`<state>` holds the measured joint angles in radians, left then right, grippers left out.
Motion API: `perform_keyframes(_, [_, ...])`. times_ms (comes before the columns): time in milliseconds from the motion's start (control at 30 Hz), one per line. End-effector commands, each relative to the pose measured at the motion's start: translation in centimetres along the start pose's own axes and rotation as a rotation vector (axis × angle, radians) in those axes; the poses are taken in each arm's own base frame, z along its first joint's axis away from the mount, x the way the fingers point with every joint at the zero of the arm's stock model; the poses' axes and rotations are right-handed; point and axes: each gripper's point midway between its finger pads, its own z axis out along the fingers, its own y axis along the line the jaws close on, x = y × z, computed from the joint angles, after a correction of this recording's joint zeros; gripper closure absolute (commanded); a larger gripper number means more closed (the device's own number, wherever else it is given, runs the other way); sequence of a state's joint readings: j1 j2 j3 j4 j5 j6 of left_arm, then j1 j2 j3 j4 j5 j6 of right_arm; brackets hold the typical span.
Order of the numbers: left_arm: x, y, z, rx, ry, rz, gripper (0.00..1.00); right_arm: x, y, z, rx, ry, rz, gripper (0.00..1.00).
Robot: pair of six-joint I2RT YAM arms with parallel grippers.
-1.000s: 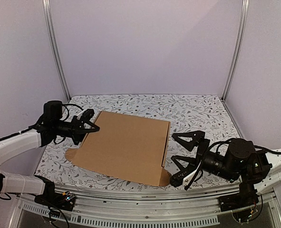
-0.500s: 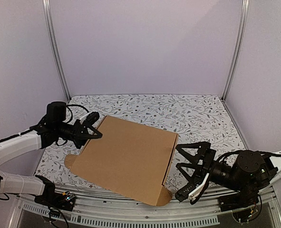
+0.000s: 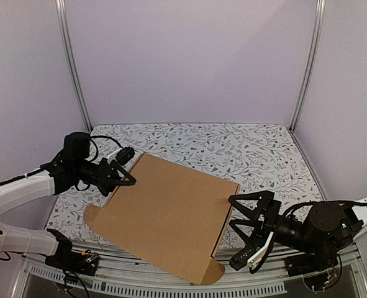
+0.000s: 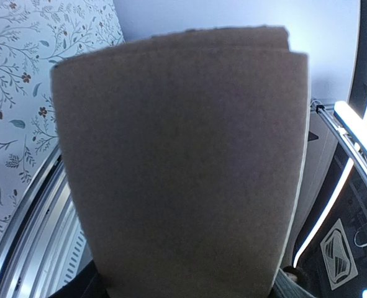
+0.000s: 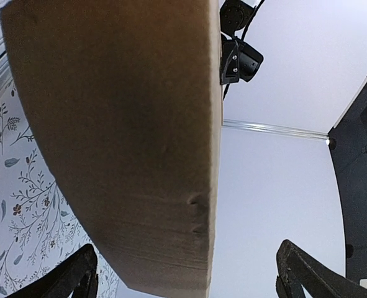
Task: Fold the paper box
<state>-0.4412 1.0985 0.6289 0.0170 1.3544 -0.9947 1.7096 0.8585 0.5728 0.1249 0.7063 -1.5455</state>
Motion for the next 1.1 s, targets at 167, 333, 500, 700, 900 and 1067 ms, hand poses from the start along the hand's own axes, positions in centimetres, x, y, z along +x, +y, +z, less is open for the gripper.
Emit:
perform_keyframes(167, [0.6, -1.7, 0.4, 0.023, 0.036, 0.070, 1.00, -0.6, 2.7, -0.2, -0.079, -0.009, 0.047, 0.01])
perform_keyframes(333, [0.8, -2.0, 0.6, 0.028, 0.047, 0.085, 1.00, -1.0, 2.5, 0.1, -0.072, -0.018, 0.068, 0.01])
perform_keyframes(500, [1.1, -2.1, 0.9, 0.031, 0.063, 0.083, 1.00, -1.8, 2.0, 1.0, -0.042, -0.020, 0.051, 0.01])
perform_keyframes(700, [1.3, -1.6, 1.0, 0.025, 0.074, 0.050, 1.00, -2.2, 1.6, 1.8, -0.009, -0.007, 0.025, 0.05])
perform_keyframes(900, [1.3, -1.1, 1.1, 0.011, 0.071, 0.027, 1.00, -2.3, 0.8, 1.9, 0.027, 0.001, 0.026, 0.21])
perform_keyframes(1067, [1.3, -0.7, 1.1, 0.000, 0.071, 0.015, 0.88, -2.1, 0.5, 1.8, 0.040, 0.007, 0.037, 0.36])
